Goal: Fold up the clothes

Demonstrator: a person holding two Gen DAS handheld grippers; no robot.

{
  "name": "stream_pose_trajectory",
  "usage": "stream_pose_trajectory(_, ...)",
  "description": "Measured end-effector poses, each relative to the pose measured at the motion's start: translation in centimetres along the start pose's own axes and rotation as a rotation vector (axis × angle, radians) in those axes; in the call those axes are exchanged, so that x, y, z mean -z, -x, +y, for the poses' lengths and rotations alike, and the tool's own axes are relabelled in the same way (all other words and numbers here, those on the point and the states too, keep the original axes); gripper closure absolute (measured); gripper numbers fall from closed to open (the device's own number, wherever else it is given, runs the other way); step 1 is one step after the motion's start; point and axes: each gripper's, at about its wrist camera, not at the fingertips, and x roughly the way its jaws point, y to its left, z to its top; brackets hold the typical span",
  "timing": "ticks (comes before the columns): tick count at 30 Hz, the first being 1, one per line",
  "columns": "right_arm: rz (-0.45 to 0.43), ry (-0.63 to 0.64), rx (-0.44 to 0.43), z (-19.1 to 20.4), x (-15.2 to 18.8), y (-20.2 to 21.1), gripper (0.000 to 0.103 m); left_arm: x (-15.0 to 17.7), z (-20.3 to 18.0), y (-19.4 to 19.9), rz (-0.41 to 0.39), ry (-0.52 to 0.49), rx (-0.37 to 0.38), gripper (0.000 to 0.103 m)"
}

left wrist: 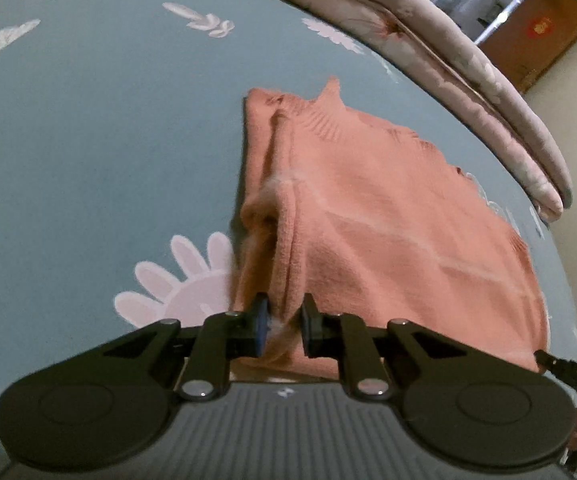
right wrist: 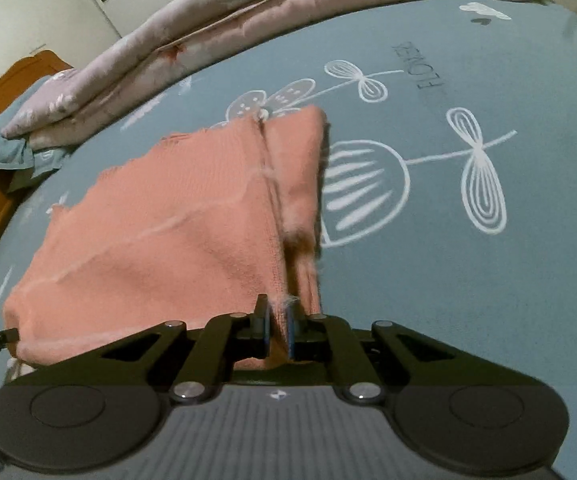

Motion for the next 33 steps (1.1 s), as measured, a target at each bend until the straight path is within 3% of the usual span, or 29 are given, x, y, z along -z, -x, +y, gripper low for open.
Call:
stream_pose_trajectory(2,0.006,0.000,0.017,0.3,-0.4,-0.1,0.092,-0.2,0.1,0.0,0.007,0.011,0.000,0.088)
stream_pose_trajectory(5,-0.019,0.039,0.063,1.4,-0.8,0.6,0.075,-0.6,-0.6,1.1,-0.007,-0.004,-0.011,0.088)
stream_pose_trajectory(8,-0.113,0.089,0.125,2.8,-1.2,2.5,0.074,-0.9,-1.6,2.6,-0.060,-0.039,-0.013,0.088)
stream_pose_trajectory(10,-0.176,0.148,0.130,4.1,-1.3,3.5,0.070,-1.3,-2.6,3.3,-0.090,-0.068,0.017,0.088)
stream_pose_trajectory(12,-0.185,0.214,0.102,5.8,-1.6,3.4,0.057,-1.8,-3.7,3.6,-0.111,-0.100,0.064,0.088)
stream_pose_trajectory(14,-0.162,0.270,0.081,7.4,-1.8,2.2,0.056,-2.1,-5.0,3.2,-0.116,-0.131,0.104,0.084)
stream_pose_trajectory(18,-0.121,0.334,0.062,9.2,-1.9,-0.9,0.056,-1.8,-5.6,1.5,-0.094,-0.185,0.061,0.068)
stream_pose_trajectory(20,-0.097,0.314,0.087,8.6,-1.9,-2.2,0.056,-1.4,-4.0,-0.7,-0.039,-0.178,-0.020,0.068)
stream_pose_trajectory(21,-0.084,0.298,0.105,8.1,-2.0,-2.8,0.056,-1.3,-3.1,-1.7,-0.016,-0.171,-0.051,0.074)
stream_pose_trajectory(24,-0.084,0.240,0.092,6.5,-1.9,-2.8,0.056,-1.3,-0.8,-2.0,-0.020,-0.108,-0.020,0.085)
stream_pose_trajectory(27,-0.084,0.238,0.087,6.2,-2.1,-2.4,0.056,-1.7,-0.7,-1.5,0.006,-0.081,0.003,0.083)
stream_pose_trajectory(29,-0.081,0.234,0.099,6.6,-2.0,-1.8,0.054,-1.9,-0.6,-0.8,0.027,-0.038,0.067,0.062)
stream_pose_trajectory(30,-0.083,0.233,0.102,6.7,-1.8,-1.3,0.049,-1.9,-0.8,-0.5,0.024,-0.032,0.096,0.045)
stream_pose_trajectory(31,-0.086,0.235,0.102,6.9,-1.5,-0.8,0.047,-1.9,-1.5,-0.2,0.015,-0.056,0.103,0.034)
stream_pose_trajectory(33,-0.098,0.247,0.086,7.5,-0.7,0.3,0.044,-1.6,-3.2,0.1,0.004,-0.147,0.068,0.032)
